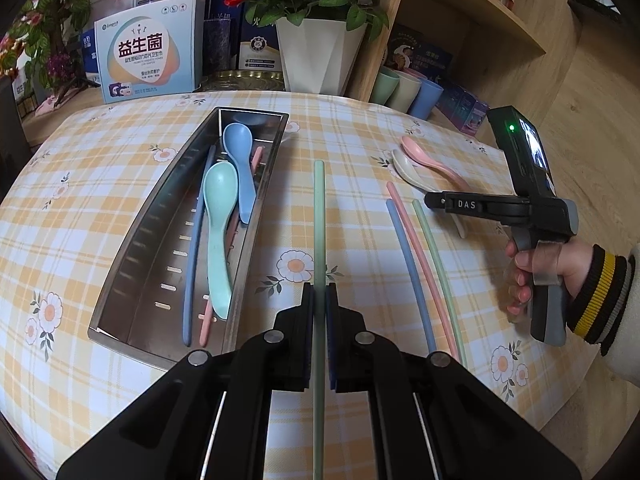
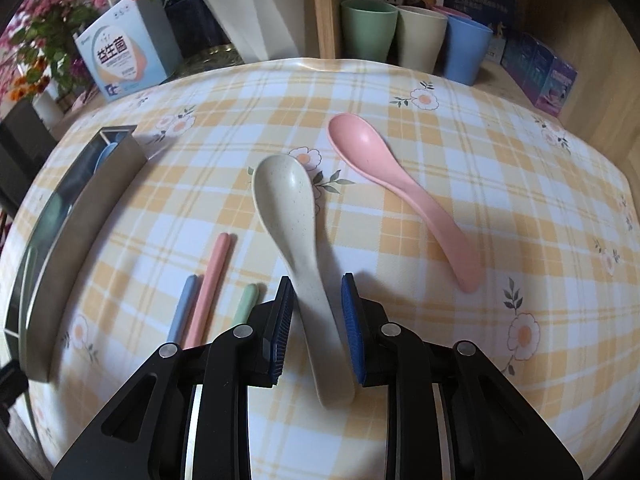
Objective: Organize utensils
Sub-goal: 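Grasp the white spoon handle with the right gripper and lift it, then carry the green chopstick into the steel tray and open the left gripper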
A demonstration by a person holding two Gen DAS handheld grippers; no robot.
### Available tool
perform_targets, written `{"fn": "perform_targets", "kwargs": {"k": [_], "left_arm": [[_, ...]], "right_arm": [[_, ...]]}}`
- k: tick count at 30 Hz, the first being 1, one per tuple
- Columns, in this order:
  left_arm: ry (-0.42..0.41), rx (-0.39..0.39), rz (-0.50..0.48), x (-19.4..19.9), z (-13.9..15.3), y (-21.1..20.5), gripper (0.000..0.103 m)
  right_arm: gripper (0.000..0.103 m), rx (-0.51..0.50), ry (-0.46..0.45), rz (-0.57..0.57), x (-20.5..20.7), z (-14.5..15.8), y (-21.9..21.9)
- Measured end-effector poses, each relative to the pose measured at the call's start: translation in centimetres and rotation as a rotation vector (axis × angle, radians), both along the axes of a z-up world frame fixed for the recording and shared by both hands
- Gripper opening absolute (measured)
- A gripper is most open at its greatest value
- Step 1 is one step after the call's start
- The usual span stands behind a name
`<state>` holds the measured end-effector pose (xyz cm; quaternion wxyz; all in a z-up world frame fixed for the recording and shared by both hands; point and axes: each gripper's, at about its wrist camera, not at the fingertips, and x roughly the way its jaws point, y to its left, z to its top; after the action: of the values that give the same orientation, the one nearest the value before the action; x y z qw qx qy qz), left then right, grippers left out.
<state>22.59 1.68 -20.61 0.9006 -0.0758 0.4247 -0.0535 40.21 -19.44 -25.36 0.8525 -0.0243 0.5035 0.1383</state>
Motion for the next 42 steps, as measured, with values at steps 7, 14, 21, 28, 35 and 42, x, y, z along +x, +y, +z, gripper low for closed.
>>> {"fn": "perform_targets", "kwargs": {"k": [7,14,21,28,35,42], "left_arm": [[-0.002,-0.004,0.007,-0.1,0.0,0.2,0.006],[-0.007,-0.005,0.010,0.0,0.1,0.4,0.006],[-0.004,-0.006,0.008,0.1,0.0,0.4,0.006],[-0.003,-0.004,0.001,0.1,0.0,0.3,0.005],[-0.009,-0.036,0.021,0.3,0.6,1.4,0.006],[-0.009,-0.069,0.042,1.2,2.3,3.9,0.005]], "right_arm": [[0.014,0.014,0.015,-0.027,0.3,0.1,0.2],[0.014,0.077,-0.018,-0.077,-1.8,0.8,-0.2],[0.014,0.227,-0.073,-0.173,-6.3,2.6,-0.7],[0.014,0.268,-0.101,-0.168,-10.4,3.3,-0.5],[0.014,0.291,-0.096,-0.142,-11.0,3.6,0.2],[0.014,0.313,-0.120,-0.119,-11.5,4.4,0.6]]}}
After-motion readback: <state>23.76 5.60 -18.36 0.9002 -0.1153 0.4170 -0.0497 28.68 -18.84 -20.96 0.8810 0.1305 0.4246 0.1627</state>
